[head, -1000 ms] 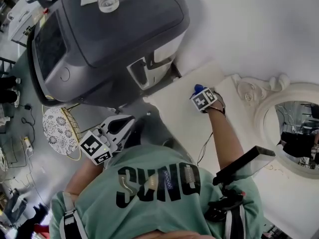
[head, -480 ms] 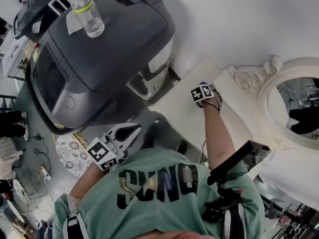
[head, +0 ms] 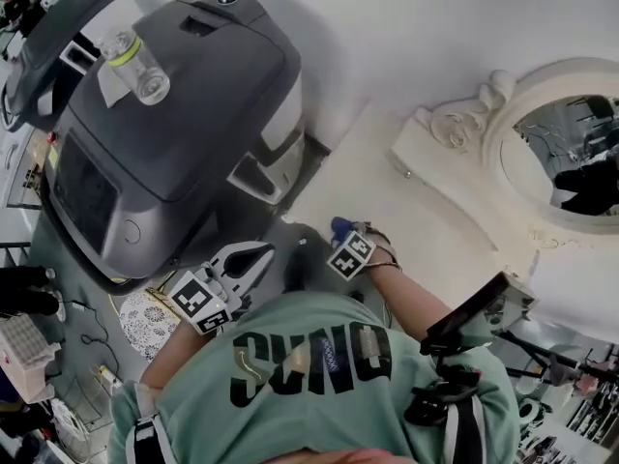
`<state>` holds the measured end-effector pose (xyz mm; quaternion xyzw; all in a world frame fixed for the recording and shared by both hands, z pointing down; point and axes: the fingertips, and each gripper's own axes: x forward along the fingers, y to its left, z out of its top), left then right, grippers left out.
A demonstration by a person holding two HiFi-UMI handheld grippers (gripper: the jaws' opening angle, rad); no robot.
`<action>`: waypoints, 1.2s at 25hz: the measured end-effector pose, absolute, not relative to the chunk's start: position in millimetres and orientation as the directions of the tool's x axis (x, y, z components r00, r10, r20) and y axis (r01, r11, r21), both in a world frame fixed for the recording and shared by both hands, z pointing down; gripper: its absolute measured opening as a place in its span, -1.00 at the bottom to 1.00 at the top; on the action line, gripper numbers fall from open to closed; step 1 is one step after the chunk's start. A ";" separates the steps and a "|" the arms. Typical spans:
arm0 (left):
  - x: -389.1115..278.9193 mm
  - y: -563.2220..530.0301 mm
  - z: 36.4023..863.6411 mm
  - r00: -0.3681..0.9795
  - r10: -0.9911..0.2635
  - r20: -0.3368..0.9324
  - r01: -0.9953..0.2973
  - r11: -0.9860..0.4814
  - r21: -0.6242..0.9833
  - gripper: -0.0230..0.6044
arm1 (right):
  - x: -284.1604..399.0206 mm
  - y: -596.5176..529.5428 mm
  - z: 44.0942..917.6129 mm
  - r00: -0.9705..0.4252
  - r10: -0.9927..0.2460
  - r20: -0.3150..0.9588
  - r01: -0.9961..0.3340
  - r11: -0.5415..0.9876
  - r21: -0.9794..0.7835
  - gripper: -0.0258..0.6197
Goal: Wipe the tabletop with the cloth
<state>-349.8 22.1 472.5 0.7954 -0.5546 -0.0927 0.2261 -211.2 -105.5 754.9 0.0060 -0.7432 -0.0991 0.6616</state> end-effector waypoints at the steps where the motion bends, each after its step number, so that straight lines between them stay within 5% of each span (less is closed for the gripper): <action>1: -348.2 19.2 470.7 0.372 -0.923 0.101 -0.839 -0.288 0.461 -0.91 | -207.2 -90.1 754.2 -0.133 -0.121 0.984 0.144 0.980 0.140 -0.74; 5: -341.0 9.5 467.7 0.394 -0.914 0.099 -0.832 -0.309 0.461 -0.91 | -203.3 -70.0 755.1 -0.170 -0.025 0.985 0.125 0.991 0.046 -0.74; 8: -331.7 4.9 468.4 0.416 -0.903 0.108 -0.824 -0.325 0.463 -0.91 | -202.3 -102.5 749.0 -0.253 -0.007 0.967 -0.020 1.000 0.002 -0.74; 14: -330.2 3.3 470.0 0.431 -0.891 0.145 -0.829 -0.327 0.454 -0.92 | -178.4 -285.6 735.5 -0.258 -0.370 0.892 -0.366 0.892 0.264 -0.73; 18: -336.6 7.1 468.8 0.423 -0.890 0.171 -0.838 -0.312 0.448 -0.91 | -170.3 -333.0 747.7 -0.180 -0.458 0.871 -0.367 0.852 0.373 -0.73; 25: -347.7 6.5 470.0 0.420 -0.889 0.181 -0.838 -0.304 0.453 -0.91 | -169.1 -338.0 754.1 -0.169 -0.417 0.893 -0.466 0.832 0.301 -0.74; 30: -341.2 -1.8 468.4 0.448 -0.881 0.156 -0.823 -0.338 0.456 -0.91 | -175.1 -252.9 753.7 -0.206 -0.298 0.932 -0.278 0.931 0.236 -0.74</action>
